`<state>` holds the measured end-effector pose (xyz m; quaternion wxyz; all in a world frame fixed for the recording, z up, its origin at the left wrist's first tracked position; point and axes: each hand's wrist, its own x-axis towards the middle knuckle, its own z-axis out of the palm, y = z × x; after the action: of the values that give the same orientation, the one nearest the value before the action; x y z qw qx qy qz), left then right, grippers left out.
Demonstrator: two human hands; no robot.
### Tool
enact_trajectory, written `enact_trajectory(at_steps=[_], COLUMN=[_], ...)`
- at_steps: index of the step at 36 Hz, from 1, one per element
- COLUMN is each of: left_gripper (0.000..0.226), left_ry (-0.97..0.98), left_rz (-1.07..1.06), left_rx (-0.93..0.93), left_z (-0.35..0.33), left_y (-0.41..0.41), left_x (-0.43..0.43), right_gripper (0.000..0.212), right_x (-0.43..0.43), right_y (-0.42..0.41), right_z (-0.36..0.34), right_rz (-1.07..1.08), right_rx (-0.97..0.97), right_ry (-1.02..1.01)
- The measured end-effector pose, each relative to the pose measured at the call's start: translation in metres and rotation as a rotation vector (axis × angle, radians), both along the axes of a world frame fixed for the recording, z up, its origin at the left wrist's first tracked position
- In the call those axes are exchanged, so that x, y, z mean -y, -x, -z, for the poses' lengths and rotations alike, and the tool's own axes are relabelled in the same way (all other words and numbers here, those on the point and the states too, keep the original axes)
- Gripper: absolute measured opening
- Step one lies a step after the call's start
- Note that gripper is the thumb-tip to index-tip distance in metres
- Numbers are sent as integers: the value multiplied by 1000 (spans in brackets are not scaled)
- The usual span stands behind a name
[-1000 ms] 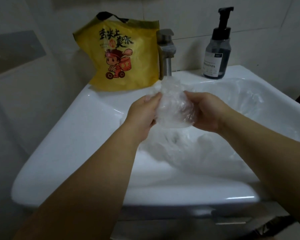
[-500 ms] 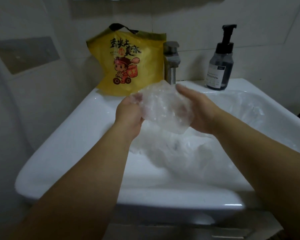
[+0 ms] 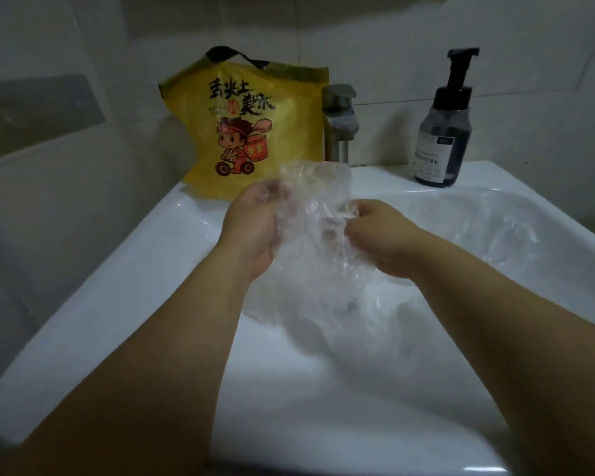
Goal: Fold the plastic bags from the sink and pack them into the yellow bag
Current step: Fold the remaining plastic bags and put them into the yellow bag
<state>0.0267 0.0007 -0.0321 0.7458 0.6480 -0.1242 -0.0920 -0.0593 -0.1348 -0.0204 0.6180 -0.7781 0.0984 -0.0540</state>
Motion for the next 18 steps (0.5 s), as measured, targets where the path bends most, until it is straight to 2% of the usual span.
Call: enact_trajectory(at_steps=[3,5,7,9,11,13,15,18], left_gripper=[10,21,28,32,37,41,45,47], left_ry=[39,31,16,16,31,60,75,36], left_rz=[-90,-137,-186,-177,-129,-84,-21,46], left_rx=[-112,-146,-146,-142,-127,-142,-156,-105], left_z=[-4,-4,-2,-3,-5,-7,-9,-8], left_y=[-3,-5,-8,-5,-2,4,11,20], left_x=[-5,-7,-9,-8,-6,-3,0,3], right_gripper=[15,15,36,48,46,44,35,14], right_x=[4,7,10,9,6,4,2,-1], right_y=[-7,-9,-9,-7,-3,-1,0,-2], right_z=[-2,-3,-1,0,0,2,3,4], right_rz=[169,211,221,246,244,215,186,203], right_rx=[11,-5,-20,30,139,237,324,415], right_ry=[-70,-117,-119,74,351,541,607,596])
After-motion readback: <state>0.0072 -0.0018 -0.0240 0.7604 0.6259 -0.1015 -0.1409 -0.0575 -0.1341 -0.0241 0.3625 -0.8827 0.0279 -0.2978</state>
